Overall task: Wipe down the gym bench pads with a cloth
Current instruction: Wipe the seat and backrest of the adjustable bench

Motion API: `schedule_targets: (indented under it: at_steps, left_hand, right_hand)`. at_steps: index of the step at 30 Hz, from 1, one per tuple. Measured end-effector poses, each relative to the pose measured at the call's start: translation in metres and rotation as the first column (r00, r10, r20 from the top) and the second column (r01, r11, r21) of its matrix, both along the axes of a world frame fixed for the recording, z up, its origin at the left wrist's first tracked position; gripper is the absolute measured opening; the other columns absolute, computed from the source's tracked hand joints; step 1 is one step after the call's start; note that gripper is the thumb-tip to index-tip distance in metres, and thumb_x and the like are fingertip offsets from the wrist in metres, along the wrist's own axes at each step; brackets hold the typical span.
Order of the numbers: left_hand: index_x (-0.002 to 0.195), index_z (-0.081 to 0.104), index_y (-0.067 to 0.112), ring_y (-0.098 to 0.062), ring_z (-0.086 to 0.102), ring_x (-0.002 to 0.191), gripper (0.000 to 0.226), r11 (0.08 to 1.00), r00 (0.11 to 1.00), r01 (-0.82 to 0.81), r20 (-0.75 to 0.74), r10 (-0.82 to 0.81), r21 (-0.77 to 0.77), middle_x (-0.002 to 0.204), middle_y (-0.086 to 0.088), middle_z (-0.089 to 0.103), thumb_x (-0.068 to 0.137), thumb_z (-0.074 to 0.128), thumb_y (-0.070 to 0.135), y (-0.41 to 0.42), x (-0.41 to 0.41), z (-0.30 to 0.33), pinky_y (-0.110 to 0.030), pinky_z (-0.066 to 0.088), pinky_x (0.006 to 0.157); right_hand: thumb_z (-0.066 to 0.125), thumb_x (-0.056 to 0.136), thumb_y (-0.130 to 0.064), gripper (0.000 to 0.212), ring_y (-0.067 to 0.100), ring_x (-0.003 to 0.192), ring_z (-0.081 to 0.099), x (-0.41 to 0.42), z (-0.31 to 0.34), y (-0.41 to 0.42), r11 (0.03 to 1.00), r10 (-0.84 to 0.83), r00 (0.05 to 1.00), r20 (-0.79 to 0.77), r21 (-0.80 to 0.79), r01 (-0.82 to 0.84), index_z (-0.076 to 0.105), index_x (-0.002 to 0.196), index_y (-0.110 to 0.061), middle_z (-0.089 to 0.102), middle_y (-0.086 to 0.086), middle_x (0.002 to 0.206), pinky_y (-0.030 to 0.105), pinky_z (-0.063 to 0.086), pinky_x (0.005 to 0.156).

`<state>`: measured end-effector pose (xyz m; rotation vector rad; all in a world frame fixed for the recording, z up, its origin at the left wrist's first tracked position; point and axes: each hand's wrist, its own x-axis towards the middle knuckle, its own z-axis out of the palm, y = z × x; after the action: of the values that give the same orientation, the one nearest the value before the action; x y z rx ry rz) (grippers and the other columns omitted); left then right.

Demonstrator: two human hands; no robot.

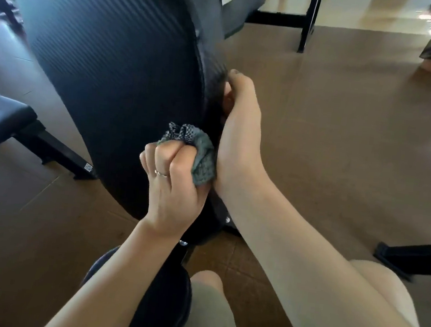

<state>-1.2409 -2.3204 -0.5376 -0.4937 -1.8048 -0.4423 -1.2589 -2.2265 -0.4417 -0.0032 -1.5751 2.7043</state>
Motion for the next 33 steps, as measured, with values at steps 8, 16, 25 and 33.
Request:
schedule_targets:
  at_steps: [8,16,25,33]
  left_hand:
    - [0.107,0.047,0.008,-0.028,0.047,0.088,0.020,0.973,0.990,-0.135,0.011,0.140,-0.188,0.109,-0.009,0.047,0.096,0.062,0.017,0.039,0.013,0.014,-0.044,0.041,0.075]
    - [0.119,0.048,0.012,-0.021,0.053,0.102,0.028,0.998,0.804,-0.046,0.592,0.055,-0.029,0.117,-0.005,0.052,0.101,0.055,0.032,0.102,0.004,0.113,-0.033,0.043,0.090]
    - [0.129,0.066,0.021,-0.018,0.067,0.104,0.037,0.224,0.104,-0.590,0.348,-0.932,0.776,0.123,-0.002,0.072,0.105,0.044,0.039,0.136,-0.064,0.314,-0.036,0.051,0.091]
    - [0.131,0.046,0.018,-0.016,0.061,0.072,0.059,0.224,-0.076,-0.696,0.241,-0.968,0.682,0.112,-0.013,0.059,0.082,0.076,0.029,0.161,-0.093,0.442,-0.033,0.051,0.067]
  right_hand:
    - [0.047,0.100,-0.042,0.039,0.022,0.078,0.061,-0.053,0.007,0.049,0.894,0.439,0.883,0.167,0.017,-0.448,0.065,0.085,-0.011,0.065,0.009,0.085,0.036,0.049,0.076]
    - [0.048,0.102,-0.042,0.035,0.029,0.104,0.073,-0.099,0.099,0.121,0.714,0.548,0.773,0.319,0.303,-0.631,0.067,0.105,-0.013,0.076,0.011,0.110,0.040,0.056,0.091]
    - [0.055,0.101,-0.036,0.033,0.022,0.107,0.072,-0.124,0.244,0.194,0.555,0.567,0.650,0.507,0.349,-0.755,0.068,0.123,-0.015,0.073,0.008,0.120,0.036,0.059,0.092]
    - [0.069,0.087,-0.007,0.031,0.012,0.087,0.069,-0.158,0.351,0.243,0.428,0.531,0.686,0.497,0.542,-0.723,0.069,0.114,-0.022,0.070,0.004,0.106,0.027,0.055,0.072]
